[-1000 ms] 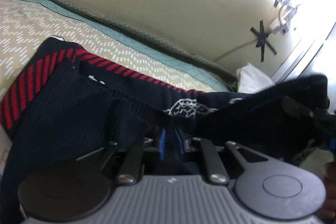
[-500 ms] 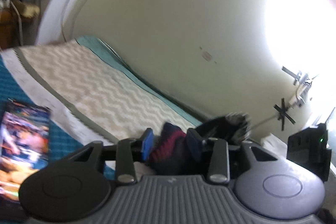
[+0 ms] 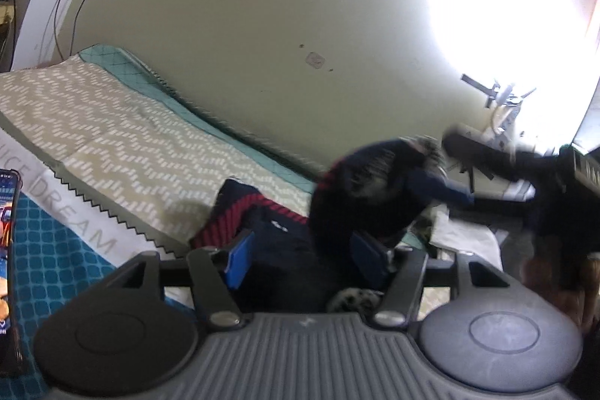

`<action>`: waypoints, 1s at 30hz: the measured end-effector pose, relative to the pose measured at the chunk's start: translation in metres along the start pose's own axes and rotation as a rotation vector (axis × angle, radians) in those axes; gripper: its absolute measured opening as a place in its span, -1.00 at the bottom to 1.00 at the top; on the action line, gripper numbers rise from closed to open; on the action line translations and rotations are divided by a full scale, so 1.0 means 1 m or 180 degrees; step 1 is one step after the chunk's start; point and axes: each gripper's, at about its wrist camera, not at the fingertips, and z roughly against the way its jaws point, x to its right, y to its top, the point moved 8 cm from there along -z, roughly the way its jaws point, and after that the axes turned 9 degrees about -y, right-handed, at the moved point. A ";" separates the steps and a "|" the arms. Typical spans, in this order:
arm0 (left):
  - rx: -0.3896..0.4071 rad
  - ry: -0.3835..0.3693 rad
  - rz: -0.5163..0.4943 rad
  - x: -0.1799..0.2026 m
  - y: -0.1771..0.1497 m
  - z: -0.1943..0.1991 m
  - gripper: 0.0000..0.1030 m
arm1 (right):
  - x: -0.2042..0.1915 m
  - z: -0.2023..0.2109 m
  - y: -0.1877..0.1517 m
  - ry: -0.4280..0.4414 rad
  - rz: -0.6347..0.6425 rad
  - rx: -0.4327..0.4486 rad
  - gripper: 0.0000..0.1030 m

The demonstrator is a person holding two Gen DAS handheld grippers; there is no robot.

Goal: Fold small clothes

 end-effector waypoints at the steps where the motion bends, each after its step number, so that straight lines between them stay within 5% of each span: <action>1: 0.0016 -0.0017 -0.0033 0.004 0.000 0.005 0.26 | -0.004 0.006 0.006 0.0008 0.0055 0.0091 0.39; 4: 0.0035 0.0007 -0.0172 0.017 -0.004 0.018 0.65 | -0.007 0.017 0.017 -0.0041 0.0191 0.0332 0.37; 11: 0.0010 -0.0190 -0.0497 0.059 -0.013 0.021 0.70 | 0.030 0.035 -0.003 -0.0177 0.0062 0.0492 0.37; 14: -0.0118 -0.0083 -0.0708 0.066 -0.022 0.000 0.68 | 0.047 0.041 -0.013 -0.0295 -0.0032 0.0501 0.35; 17: -0.0284 0.0214 -0.0794 0.054 -0.031 -0.022 0.22 | 0.054 0.039 -0.022 -0.0340 -0.0100 0.0417 0.30; 19: -0.0397 0.0422 -0.0750 0.038 -0.038 -0.028 -0.58 | 0.055 0.029 -0.027 -0.0343 -0.0113 0.0288 0.23; 25: -0.0516 0.0400 -0.0282 0.006 -0.057 -0.009 -0.65 | 0.055 -0.048 -0.012 -0.0524 -0.0009 0.0089 0.20; 30: -0.0575 0.0463 -0.0049 -0.008 -0.072 0.005 -0.63 | 0.089 -0.141 -0.016 -0.1263 0.0341 -0.0360 0.15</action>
